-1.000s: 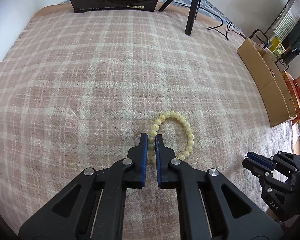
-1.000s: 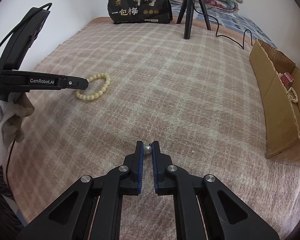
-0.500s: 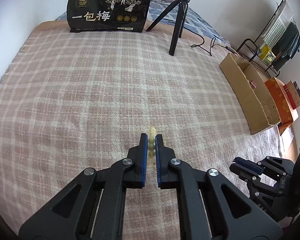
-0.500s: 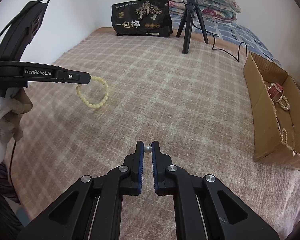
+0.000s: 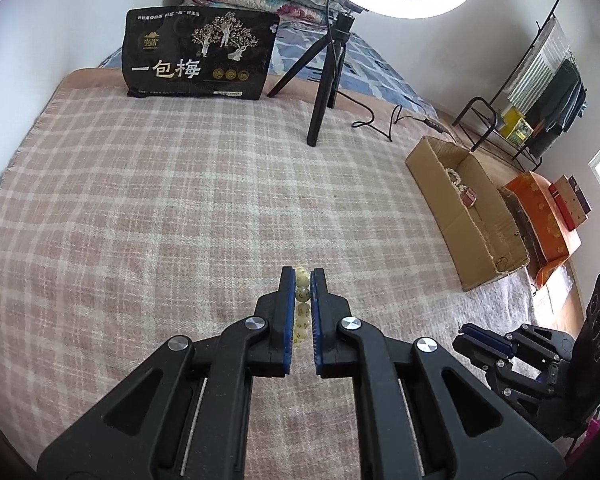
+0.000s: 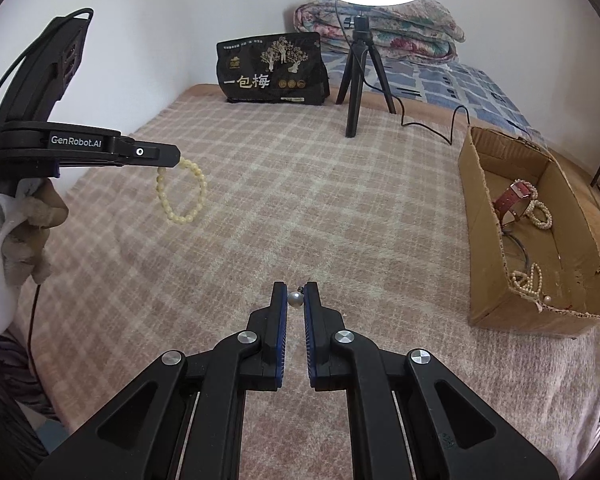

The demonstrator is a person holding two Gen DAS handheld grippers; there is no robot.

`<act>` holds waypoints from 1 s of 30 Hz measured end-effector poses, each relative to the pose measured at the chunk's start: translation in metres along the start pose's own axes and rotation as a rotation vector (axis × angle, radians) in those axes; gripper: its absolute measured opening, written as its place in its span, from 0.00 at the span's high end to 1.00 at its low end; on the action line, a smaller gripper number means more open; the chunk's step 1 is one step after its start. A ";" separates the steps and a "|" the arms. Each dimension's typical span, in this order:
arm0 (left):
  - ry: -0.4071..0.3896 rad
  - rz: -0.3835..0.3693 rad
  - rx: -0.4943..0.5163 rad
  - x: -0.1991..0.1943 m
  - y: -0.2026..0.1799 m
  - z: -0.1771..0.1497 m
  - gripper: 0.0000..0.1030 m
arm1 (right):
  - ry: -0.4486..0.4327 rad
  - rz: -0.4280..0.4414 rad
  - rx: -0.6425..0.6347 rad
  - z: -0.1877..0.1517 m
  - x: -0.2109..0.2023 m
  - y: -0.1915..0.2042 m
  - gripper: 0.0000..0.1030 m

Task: Organize jewelry
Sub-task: 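Carry the bracelet with the left tool while the right tool carries the earring to the box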

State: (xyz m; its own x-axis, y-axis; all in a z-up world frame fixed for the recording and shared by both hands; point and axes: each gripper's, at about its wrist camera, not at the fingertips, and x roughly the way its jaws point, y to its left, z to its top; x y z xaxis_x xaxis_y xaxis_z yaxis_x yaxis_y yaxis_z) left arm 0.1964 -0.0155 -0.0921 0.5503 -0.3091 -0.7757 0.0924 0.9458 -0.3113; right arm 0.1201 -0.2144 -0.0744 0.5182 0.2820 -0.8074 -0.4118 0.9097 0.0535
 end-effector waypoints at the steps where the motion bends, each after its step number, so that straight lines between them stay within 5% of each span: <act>1: -0.005 -0.004 0.002 -0.001 -0.003 0.001 0.95 | -0.007 -0.002 0.007 0.001 -0.003 -0.003 0.94; 30: -0.085 -0.149 0.084 0.006 -0.101 0.051 0.95 | -0.138 -0.131 0.257 0.002 -0.074 -0.130 0.94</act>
State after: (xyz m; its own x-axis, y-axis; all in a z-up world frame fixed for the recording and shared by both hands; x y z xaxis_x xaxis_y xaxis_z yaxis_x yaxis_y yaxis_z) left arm 0.2325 -0.1084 -0.0376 0.5929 -0.4405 -0.6741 0.2454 0.8962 -0.3697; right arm 0.1369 -0.3526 -0.0205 0.6585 0.1800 -0.7308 -0.1409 0.9833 0.1153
